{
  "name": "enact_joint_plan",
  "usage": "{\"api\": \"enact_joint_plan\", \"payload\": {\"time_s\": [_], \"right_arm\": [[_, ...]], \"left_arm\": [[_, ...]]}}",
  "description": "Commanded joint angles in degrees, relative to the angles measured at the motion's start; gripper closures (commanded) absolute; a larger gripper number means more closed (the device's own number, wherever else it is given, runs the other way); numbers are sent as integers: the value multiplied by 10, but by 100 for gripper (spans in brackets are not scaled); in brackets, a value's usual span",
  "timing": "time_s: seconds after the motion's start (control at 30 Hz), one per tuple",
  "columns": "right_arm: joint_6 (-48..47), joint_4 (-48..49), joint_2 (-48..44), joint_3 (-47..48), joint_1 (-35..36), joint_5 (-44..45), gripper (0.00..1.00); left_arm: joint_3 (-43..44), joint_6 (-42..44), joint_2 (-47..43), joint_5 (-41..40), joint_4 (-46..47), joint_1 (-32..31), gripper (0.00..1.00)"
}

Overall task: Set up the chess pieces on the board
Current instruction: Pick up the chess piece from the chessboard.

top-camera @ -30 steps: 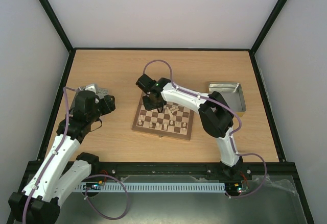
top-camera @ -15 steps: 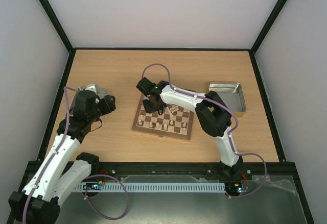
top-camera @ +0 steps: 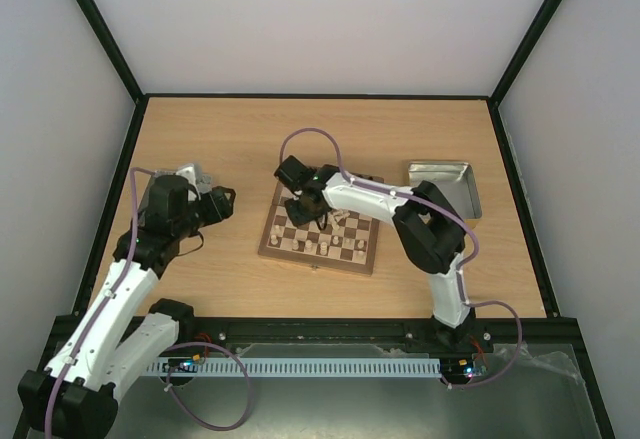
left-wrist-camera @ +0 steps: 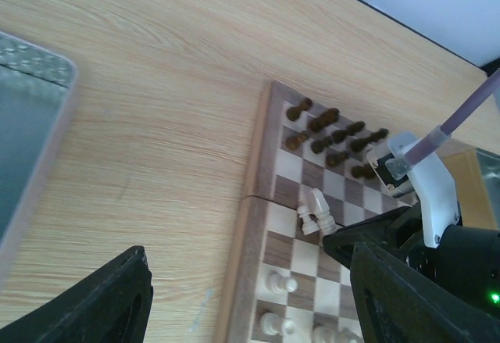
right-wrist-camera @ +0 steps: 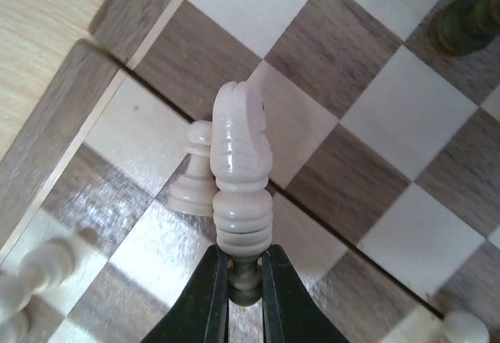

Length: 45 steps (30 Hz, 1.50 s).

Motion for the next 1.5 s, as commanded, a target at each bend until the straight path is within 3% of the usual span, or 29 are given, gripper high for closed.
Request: {"api": "enact_joint_plan", "payload": {"time_s": [0.0,0.47,0.8,0.9,1.13,1.47], "right_arm": [[-30,34,-68,-33,-3,-3,95],[-81,131,-205,-143,-2,-99,94],[-121,163,-248,-175,-3,-203,94],[-131,164,-255,-179,-2,-222,93],[-136,169,-261,-188,-3,-224,93],[-132,171,-264,-194,-2,-213,93]], "left_arm": [[-8,-6,15,91,36,4,29],[-66,-139,135,348,238,2,28],[-34,-164,245,433,317,-19,31],[-34,-178,261,453,331,-23,38],[-42,-204,264,458,358,-24,64],[-58,-203,248,438,357,-23,77]]}}
